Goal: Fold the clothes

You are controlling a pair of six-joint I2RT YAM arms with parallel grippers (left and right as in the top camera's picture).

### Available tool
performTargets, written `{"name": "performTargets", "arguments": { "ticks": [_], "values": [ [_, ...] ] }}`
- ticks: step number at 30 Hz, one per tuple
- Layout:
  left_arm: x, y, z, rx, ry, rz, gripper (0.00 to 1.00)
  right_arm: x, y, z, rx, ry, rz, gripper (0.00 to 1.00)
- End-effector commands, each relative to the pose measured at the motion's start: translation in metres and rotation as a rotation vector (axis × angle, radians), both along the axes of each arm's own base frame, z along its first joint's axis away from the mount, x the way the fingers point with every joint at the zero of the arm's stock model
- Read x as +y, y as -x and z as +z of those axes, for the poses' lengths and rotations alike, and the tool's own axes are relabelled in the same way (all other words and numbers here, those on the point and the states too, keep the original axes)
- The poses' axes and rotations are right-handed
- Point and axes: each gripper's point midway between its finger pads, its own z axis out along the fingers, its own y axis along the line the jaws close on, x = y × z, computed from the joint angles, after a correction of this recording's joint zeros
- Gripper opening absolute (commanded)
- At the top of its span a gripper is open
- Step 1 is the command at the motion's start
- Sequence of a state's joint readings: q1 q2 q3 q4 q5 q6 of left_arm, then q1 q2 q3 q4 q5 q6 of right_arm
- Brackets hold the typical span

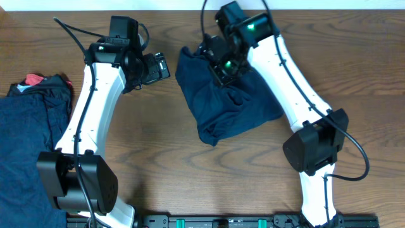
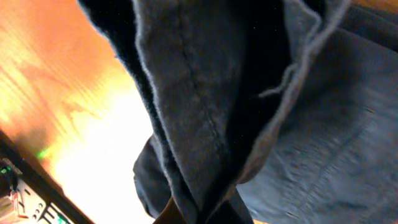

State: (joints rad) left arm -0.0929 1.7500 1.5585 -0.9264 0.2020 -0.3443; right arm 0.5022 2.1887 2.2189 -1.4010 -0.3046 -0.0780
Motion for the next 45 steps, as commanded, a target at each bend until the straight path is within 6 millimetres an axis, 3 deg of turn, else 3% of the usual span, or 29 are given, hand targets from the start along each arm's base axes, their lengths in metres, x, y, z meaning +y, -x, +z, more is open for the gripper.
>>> {"name": "performTargets", "arguments": {
  "ticks": [1, 14, 21, 31, 42, 45],
  "values": [
    [0.005, 0.004, 0.008, -0.009, -0.007, 0.02, 0.98, 0.014, 0.005, 0.036, -0.081, -0.055, 0.032, 0.01],
    [0.005, 0.01, 0.005, 0.017, -0.011, 0.016, 0.98, 0.009, -0.014, 0.098, -0.244, -0.085, -0.05, 0.01],
    [0.005, 0.012, 0.004, 0.023, -0.012, 0.017, 0.98, -0.02, -0.027, 0.104, -0.264, 0.0, -0.259, 0.01],
    [0.005, 0.012, 0.004, 0.025, -0.012, 0.016, 0.98, -0.079, -0.038, 0.095, -0.214, 0.121, -0.544, 0.01],
    [0.005, 0.013, 0.004, 0.028, -0.013, 0.013, 0.98, -0.167, -0.037, 0.084, -0.099, 0.237, -0.827, 0.01],
    [0.005, 0.014, 0.003, 0.033, -0.014, 0.012, 0.98, -0.181, -0.038, 0.083, -0.082, 0.236, -0.869, 0.01]
  ]
}}
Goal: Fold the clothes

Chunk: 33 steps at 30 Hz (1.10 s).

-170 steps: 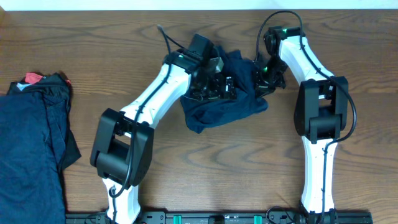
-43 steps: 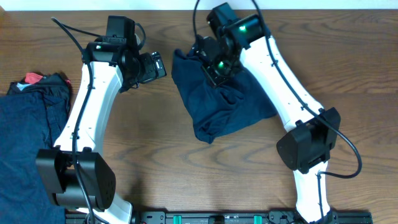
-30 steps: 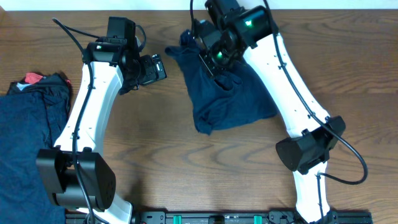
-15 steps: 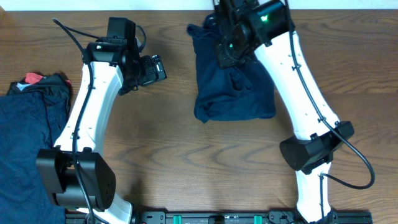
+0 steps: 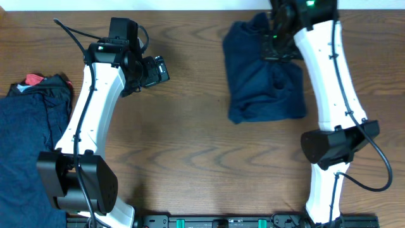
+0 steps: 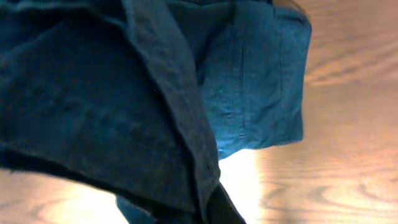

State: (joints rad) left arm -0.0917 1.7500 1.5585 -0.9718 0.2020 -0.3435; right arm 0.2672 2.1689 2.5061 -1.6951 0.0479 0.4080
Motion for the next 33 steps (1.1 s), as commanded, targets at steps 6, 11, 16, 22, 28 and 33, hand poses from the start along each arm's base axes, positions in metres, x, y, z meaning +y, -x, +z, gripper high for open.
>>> {"name": "performTargets", "arguments": {
  "ticks": [6, 11, 16, 22, 28, 33],
  "values": [
    [0.004, 0.005, 0.007, -0.01, -0.014, -0.003, 0.98, -0.026, -0.002, 0.016, -0.047, 0.009, -0.097, 0.01],
    [0.004, 0.006, 0.006, -0.005, -0.015, -0.007, 0.98, -0.02, -0.003, 0.017, -0.054, 0.011, -0.065, 0.01],
    [0.004, 0.007, 0.004, 0.001, -0.016, -0.006, 0.98, -0.011, -0.007, 0.018, -0.069, -0.018, 0.0, 0.01],
    [0.004, 0.009, -0.005, 0.01, -0.018, -0.006, 0.98, 0.023, -0.009, 0.021, -0.099, -0.07, 0.15, 0.01],
    [0.006, 0.009, -0.015, 0.012, -0.018, -0.002, 0.98, 0.076, -0.003, 0.025, -0.143, -0.096, 0.271, 0.01],
    [0.021, 0.008, -0.017, 0.021, -0.018, 0.038, 0.98, 0.128, 0.006, 0.032, -0.188, -0.179, 0.382, 0.01]
  ]
}}
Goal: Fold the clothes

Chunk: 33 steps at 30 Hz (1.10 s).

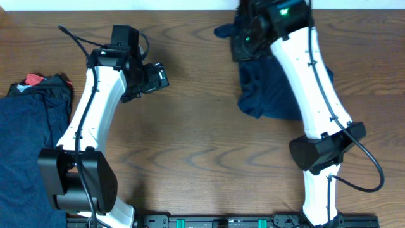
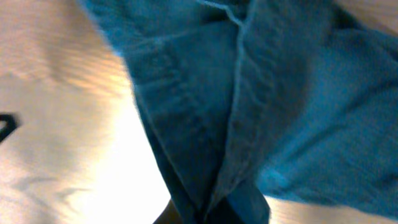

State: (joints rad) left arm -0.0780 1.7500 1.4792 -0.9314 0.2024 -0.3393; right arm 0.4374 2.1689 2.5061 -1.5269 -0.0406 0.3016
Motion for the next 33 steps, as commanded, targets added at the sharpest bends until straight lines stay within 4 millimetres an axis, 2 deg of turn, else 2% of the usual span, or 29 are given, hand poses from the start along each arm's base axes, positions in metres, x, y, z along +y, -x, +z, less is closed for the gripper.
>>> {"name": "performTargets", "arguments": {
  "ticks": [1, 7, 12, 15, 17, 20, 25, 27, 30, 31, 33],
  "values": [
    [0.02, 0.0, 0.005, -0.015, -0.014, 0.042, 0.98, 0.037, 0.013, 0.022, -0.052, -0.084, 0.105, 0.01],
    [0.044, 0.005, 0.003, 0.009, -0.015, 0.102, 0.98, 0.073, 0.023, 0.028, -0.084, -0.135, 0.203, 0.01],
    [0.054, 0.011, -0.003, 0.035, -0.015, 0.129, 0.98, 0.103, 0.03, 0.038, -0.107, -0.215, 0.281, 0.01],
    [0.056, 0.014, -0.008, 0.049, -0.015, 0.135, 0.98, 0.11, 0.031, 0.04, -0.123, -0.223, 0.295, 0.01],
    [0.056, 0.017, -0.011, 0.06, -0.015, 0.135, 0.98, 0.105, 0.028, 0.039, -0.13, -0.204, 0.279, 0.01],
    [0.055, 0.021, -0.016, 0.075, -0.015, 0.135, 0.98, 0.081, 0.014, 0.037, -0.115, -0.194, 0.177, 0.01],
    [0.055, 0.02, -0.017, 0.071, -0.015, 0.135, 0.98, -0.016, -0.016, 0.031, -0.067, -0.122, -0.206, 0.01],
    [0.055, 0.019, -0.017, 0.069, -0.015, 0.136, 0.98, -0.055, -0.019, 0.023, -0.012, -0.105, -0.322, 0.02],
    [0.055, 0.019, -0.017, 0.069, -0.015, 0.136, 0.98, -0.114, -0.014, 0.001, 0.078, -0.008, -0.505, 0.01],
    [0.055, 0.019, -0.017, 0.069, -0.015, 0.136, 0.98, -0.13, -0.013, -0.007, 0.105, 0.022, -0.55, 0.02],
    [0.055, 0.019, -0.017, 0.069, -0.015, 0.136, 0.98, -0.145, -0.008, -0.026, 0.17, 0.043, -0.581, 0.01]
  ]
}}
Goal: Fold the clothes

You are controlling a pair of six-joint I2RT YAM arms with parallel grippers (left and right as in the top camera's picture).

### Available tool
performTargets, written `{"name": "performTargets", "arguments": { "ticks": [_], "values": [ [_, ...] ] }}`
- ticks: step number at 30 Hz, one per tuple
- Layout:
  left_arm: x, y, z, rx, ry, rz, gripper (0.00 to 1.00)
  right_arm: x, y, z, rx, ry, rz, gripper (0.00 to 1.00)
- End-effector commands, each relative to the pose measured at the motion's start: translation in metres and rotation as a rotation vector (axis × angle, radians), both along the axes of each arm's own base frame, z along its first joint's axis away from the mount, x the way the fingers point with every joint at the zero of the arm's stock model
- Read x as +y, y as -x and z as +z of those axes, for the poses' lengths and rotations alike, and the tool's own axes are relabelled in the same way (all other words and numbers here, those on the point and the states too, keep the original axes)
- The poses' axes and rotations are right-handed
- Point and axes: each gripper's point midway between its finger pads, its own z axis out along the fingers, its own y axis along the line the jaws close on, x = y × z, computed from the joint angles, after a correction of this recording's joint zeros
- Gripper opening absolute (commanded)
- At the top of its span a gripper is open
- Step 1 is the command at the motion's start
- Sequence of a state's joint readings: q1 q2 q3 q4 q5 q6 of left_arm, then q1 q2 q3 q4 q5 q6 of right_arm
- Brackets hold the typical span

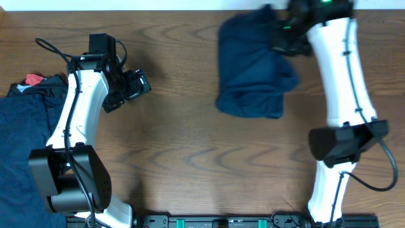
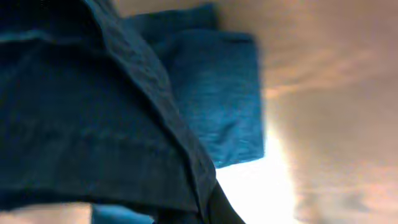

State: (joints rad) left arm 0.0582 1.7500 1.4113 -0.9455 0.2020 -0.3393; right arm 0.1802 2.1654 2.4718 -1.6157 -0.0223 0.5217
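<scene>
A dark blue garment [image 1: 253, 66] hangs crumpled at the back middle of the table, its lower part on the wood. My right gripper [image 1: 286, 33] is shut on its upper right edge; in the right wrist view the blue cloth [image 2: 112, 118] fills the left and drapes over the dark finger [image 2: 219, 208]. My left gripper [image 1: 138, 82] hovers over bare wood at the left, apart from the garment; its jaws look slightly parted with nothing in them. A pile of dark blue clothes [image 1: 25, 145] with a red piece [image 1: 31, 80] lies at the left edge.
The wooden table [image 1: 190, 164] runs to a white wall at the back. Both white arms rise from a black rail [image 1: 240, 221] along the front edge.
My right gripper has moved right and the garment now hangs lower and further left, more spread. My left arm has moved left, toward the pile.
My right gripper held the garment near the table's middle back. Then it held it further right near the back edge, then lifted it bunched at the back. Now the garment hangs spread again at the back middle. My left gripper stayed free, drifting left.
</scene>
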Motion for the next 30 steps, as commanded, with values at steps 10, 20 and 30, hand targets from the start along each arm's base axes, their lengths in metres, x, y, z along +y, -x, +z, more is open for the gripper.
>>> {"name": "performTargets", "arguments": {
  "ticks": [10, 20, 30],
  "values": [
    [0.004, 0.003, 0.005, -0.012, -0.015, -0.001, 0.98, -0.005, 0.022, -0.062, 0.186, 0.01, 0.013, 0.99],
    [0.004, 0.003, 0.005, -0.01, -0.015, -0.003, 0.98, -0.002, 0.017, -0.083, 0.181, 0.049, 0.103, 0.99],
    [0.004, 0.001, 0.005, -0.022, -0.023, -0.036, 0.98, -0.073, 0.022, -0.101, 0.248, 0.031, -0.003, 0.99]
  ]
}}
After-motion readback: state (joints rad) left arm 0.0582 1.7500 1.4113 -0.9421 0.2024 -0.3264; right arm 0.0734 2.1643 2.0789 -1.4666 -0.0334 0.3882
